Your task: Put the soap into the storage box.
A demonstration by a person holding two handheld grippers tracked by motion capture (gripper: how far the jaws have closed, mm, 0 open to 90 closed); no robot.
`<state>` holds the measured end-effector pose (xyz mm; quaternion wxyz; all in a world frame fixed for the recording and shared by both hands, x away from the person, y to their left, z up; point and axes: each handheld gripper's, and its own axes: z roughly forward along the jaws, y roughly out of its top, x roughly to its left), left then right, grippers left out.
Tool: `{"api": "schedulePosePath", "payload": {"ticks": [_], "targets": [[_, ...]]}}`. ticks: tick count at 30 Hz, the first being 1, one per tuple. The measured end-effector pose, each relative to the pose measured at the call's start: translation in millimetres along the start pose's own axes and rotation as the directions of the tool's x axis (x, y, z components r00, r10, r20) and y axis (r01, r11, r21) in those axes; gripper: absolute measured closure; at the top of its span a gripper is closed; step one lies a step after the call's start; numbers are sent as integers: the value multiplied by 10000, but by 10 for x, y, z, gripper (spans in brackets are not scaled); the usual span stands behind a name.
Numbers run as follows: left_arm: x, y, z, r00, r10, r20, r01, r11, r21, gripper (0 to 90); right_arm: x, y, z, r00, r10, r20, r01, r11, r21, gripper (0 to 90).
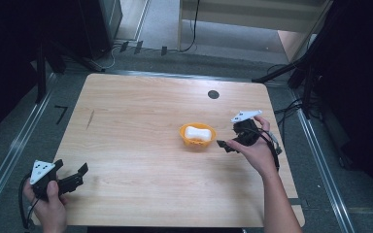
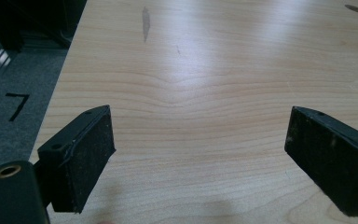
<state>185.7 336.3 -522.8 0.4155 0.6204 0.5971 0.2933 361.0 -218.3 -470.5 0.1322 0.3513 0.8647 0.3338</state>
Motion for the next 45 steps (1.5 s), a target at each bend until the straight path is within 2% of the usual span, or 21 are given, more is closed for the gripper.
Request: {"api": "schedulePosePath", "payload": {"ticks": [10, 25, 45], "targets": [[-3, 0, -1, 10000, 19, -10, -19, 10000, 1, 86, -16, -271, -74, 9984, 427, 364, -419, 9988, -242, 30], [-6, 0, -1, 10000, 89, -23, -89, 10000, 23, 86, -21, -695, -145, 9923, 1071, 626, -1044, 9935, -453, 25], [-19, -1, 1, 9999, 123, -32, -123, 9999, 23, 86, 20, -1177, -205, 9812, 1821, 636, -1766, 9807, -838, 25]]}}
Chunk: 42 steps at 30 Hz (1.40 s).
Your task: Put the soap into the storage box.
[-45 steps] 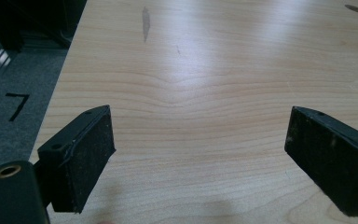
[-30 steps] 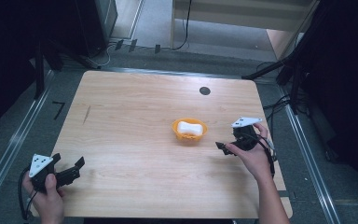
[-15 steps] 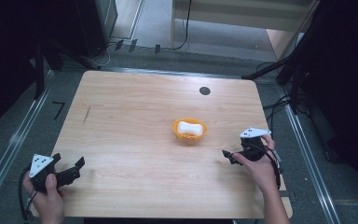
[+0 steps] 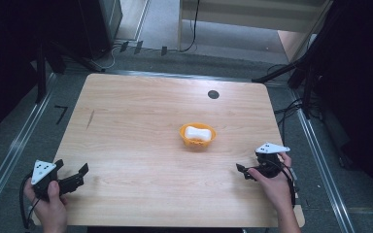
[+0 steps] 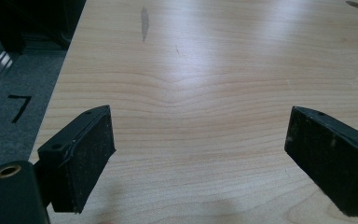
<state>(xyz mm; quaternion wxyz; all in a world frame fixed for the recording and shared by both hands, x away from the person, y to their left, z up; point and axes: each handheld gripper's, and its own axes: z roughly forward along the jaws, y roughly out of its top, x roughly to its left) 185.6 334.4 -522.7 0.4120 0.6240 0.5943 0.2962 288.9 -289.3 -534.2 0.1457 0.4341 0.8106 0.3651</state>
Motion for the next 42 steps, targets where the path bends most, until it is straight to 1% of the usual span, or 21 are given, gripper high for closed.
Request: {"api": "schedulePosePath", "payload": {"ticks": [9, 15, 20, 24, 26, 33, 42], "targets": [[0, 0, -2, 10000, 42, -12, -42, 10000, 14, 86, -7, -189, -66, 9994, 353, 11, -353, 9993, -152, 25], [-4, 0, -3, 10000, 77, -32, -77, 10000, 33, 86, 3, -279, -115, 9994, 355, -21, -355, 9992, -163, 25], [-7, 0, -2, 10000, 74, -31, -74, 10000, 28, 86, 4, -370, -168, 9990, 449, -17, -449, 9986, -264, 25], [-8, 1, -2, 10000, 82, -42, -82, 10000, 31, 86, -3, -453, -211, 9988, 493, 39, -492, 9983, -300, 25], [-8, 1, -2, 9999, 95, -39, -95, 10000, 31, 86, -6, -471, -245, 9982, 596, 52, -594, 9976, -343, 25], [-10, 0, -2, 9999, 98, -40, -98, 9999, 25, 86, -31, -540, -347, 9974, 697, 182, -688, 9966, -459, 25], [-11, 0, -2, 9999, 108, -46, -108, 9999, 21, 86, -75, -669, -471, 9953, 882, 390, -860, 9948, -554, 26]]}}
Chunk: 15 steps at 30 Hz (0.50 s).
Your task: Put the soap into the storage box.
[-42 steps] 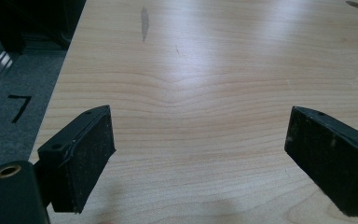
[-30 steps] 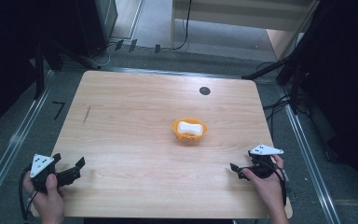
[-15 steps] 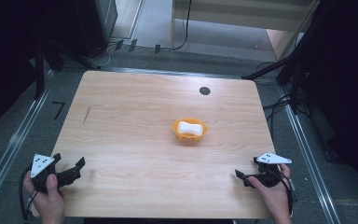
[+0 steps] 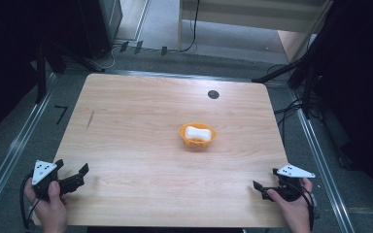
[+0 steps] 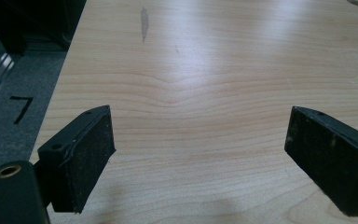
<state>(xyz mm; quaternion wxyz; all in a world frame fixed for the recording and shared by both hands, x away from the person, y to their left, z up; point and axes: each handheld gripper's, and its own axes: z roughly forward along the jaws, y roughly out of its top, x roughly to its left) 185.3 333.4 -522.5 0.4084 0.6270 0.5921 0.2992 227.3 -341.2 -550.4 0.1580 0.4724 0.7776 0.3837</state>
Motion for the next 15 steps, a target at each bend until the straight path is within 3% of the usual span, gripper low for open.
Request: {"api": "schedulePosePath", "payload": {"ticks": [15], "targets": [[-3, 0, -2, 10000, 28, 9, -28, 10000, 47, 86, -139, -171, -184, 9988, 358, 323, -352, 9992, -172, 28]]}}
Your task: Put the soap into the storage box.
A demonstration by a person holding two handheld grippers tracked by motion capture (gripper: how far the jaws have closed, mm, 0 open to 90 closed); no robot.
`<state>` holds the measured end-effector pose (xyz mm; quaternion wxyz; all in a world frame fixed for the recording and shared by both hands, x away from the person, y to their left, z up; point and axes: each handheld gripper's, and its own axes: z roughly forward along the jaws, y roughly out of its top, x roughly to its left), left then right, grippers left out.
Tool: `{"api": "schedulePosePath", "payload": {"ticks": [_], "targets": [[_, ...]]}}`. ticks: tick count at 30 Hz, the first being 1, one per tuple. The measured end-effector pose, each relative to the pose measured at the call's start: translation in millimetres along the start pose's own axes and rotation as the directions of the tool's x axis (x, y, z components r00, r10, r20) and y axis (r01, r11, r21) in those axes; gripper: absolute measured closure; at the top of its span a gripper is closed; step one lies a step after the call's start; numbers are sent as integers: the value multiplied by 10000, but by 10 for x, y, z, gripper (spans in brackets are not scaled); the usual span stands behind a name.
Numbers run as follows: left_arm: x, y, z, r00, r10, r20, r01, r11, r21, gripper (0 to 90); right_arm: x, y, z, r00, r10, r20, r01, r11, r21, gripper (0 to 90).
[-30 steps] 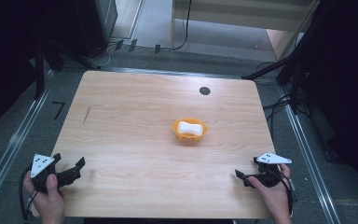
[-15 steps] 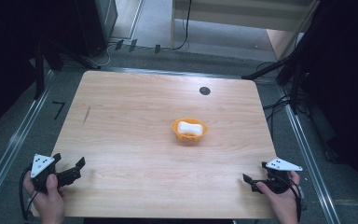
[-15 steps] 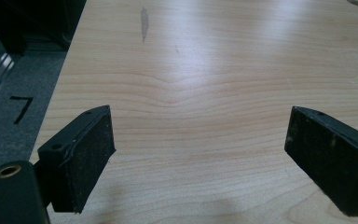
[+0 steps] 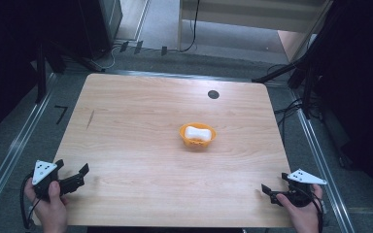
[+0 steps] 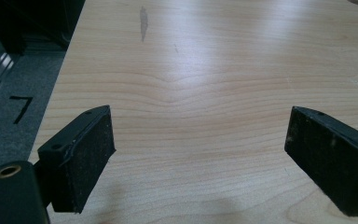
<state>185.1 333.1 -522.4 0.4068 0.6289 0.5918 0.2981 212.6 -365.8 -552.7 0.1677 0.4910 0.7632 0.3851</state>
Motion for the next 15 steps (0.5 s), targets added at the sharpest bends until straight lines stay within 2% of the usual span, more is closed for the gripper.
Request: {"api": "schedulePosePath", "payload": {"ticks": [15], "targets": [[-17, -2, 5, 9999, 130, -29, -130, 9999, 16, 86, -112, -135, -196, 9986, 447, 287, -437, 9985, -332, 83]]}}
